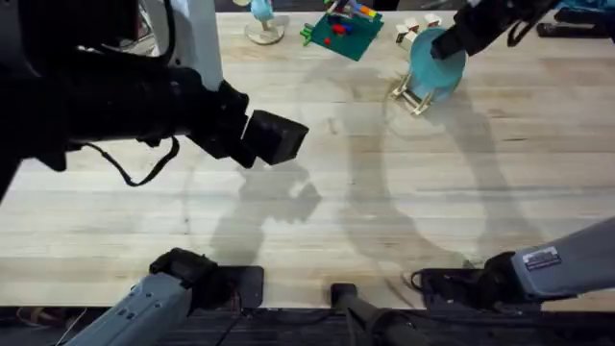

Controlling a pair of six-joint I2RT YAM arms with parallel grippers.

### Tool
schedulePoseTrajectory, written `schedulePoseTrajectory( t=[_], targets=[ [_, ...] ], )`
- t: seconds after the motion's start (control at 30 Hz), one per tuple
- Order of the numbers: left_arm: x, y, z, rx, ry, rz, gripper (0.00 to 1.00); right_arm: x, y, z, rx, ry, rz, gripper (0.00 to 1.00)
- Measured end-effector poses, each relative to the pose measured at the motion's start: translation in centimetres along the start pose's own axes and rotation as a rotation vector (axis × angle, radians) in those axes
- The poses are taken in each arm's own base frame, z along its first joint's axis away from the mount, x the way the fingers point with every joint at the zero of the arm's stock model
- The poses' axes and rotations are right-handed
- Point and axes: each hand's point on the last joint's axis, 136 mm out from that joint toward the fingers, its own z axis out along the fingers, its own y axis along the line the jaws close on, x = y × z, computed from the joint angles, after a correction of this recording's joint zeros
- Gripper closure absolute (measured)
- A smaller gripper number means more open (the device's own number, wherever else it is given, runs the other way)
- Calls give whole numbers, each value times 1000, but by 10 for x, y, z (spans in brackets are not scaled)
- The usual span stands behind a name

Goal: Pick up the plates from the table one by one and place each into a slot on the dish rack.

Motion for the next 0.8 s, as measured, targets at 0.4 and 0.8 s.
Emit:
schedulePoseTrajectory(
  t=[0.4, 0.8],
  targets=[
    [0, 0, 0, 0, 0, 0, 6, 4, -1, 17, -1, 39, -3, 970],
    [2, 0, 0, 1, 6, -2, 6, 8, 0, 21, -14, 59, 1, 970]
  ],
)
